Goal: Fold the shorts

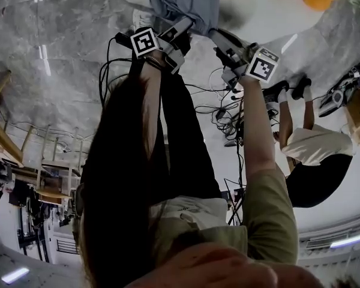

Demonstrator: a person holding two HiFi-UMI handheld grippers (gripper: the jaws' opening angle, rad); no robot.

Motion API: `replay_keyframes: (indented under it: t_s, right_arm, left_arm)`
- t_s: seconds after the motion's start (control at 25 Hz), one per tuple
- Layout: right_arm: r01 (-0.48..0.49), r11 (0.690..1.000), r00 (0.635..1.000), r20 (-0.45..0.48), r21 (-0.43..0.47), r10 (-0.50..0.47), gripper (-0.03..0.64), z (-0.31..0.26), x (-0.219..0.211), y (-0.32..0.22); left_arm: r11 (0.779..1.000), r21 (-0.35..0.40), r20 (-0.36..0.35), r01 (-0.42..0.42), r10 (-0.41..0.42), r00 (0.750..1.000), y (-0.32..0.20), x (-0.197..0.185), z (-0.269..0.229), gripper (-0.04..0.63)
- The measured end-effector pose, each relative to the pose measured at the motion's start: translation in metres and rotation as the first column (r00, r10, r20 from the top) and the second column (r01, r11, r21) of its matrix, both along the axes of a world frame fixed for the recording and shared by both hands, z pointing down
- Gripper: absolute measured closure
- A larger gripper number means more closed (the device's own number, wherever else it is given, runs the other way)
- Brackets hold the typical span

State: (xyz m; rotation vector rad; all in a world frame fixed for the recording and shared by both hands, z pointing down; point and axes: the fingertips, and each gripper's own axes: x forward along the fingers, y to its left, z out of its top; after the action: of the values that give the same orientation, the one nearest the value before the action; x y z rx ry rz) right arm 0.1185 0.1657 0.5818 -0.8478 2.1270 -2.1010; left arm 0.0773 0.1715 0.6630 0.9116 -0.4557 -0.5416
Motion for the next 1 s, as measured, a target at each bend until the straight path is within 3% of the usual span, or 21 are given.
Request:
replay_keyframes:
  t_s: [0.12, 0.2, 0.36, 0.48, 0.6, 0.72, 0.8, 0.88, 1.0]
  right_arm:
    - [-0.003, 1.000, 1.000, 0.011, 0.001, 0.003, 0.584, 0.000, 0.004, 0.004]
    - [0.017, 1.000, 0.999, 0.031, 0.008, -0.017, 0.584, -0.005, -0.002, 0.007]
    - [0.021, 1.000, 0.993, 0.119, 0.021, -0.023, 0.584, -0.025, -0.018, 0.004]
    - [0.026, 0.999, 0.994, 0.107, 0.032, -0.030, 0.584, -0.025, -0.017, 0.000]
    - [0.038, 0.999, 0.998, 0.053, 0.020, -0.039, 0.585, -0.017, -0.010, 0.004]
    - [0.057, 0.998, 0.998, -0.025, -0.009, -0.057, 0.587, -0.004, -0.001, 0.012]
    - [0.036, 0.999, 0.997, -0.073, -0.032, -0.038, 0.591, 0.006, 0.008, 0.012]
    - [0.021, 0.997, 0.995, -0.097, -0.072, -0.028, 0.591, 0.014, 0.011, 0.017]
    - [0.046, 0.988, 0.992, -0.110, -0.148, -0.063, 0.591, 0.021, 0.005, 0.035]
  left_arm:
    - [0.987, 0.027, -0.149, 0.157, -0.151, 0.977, -0.002, -0.001, -0.028, 0.233]
    - [0.975, 0.020, -0.171, 0.220, -0.214, 0.962, -0.001, -0.007, -0.031, 0.219]
    - [0.975, -0.012, -0.076, 0.222, -0.223, 0.972, -0.010, -0.012, -0.009, 0.219]
    - [0.978, 0.031, -0.004, 0.204, -0.204, 0.979, -0.025, -0.016, -0.008, 0.236]
    - [0.985, 0.052, 0.056, 0.166, -0.169, 0.984, -0.025, -0.027, -0.010, 0.389]
    - [0.993, 0.059, 0.141, 0.106, -0.113, 0.984, -0.018, -0.041, -0.010, 0.426]
    - [0.998, 0.045, 0.241, 0.040, -0.050, 0.969, -0.009, -0.052, -0.007, 0.437]
    - [1.000, 0.019, 0.352, -0.023, 0.015, 0.936, 0.002, -0.068, -0.004, 0.476]
    - [0.998, 0.009, 0.435, -0.058, 0.048, 0.899, 0.009, -0.084, -0.013, 0.485]
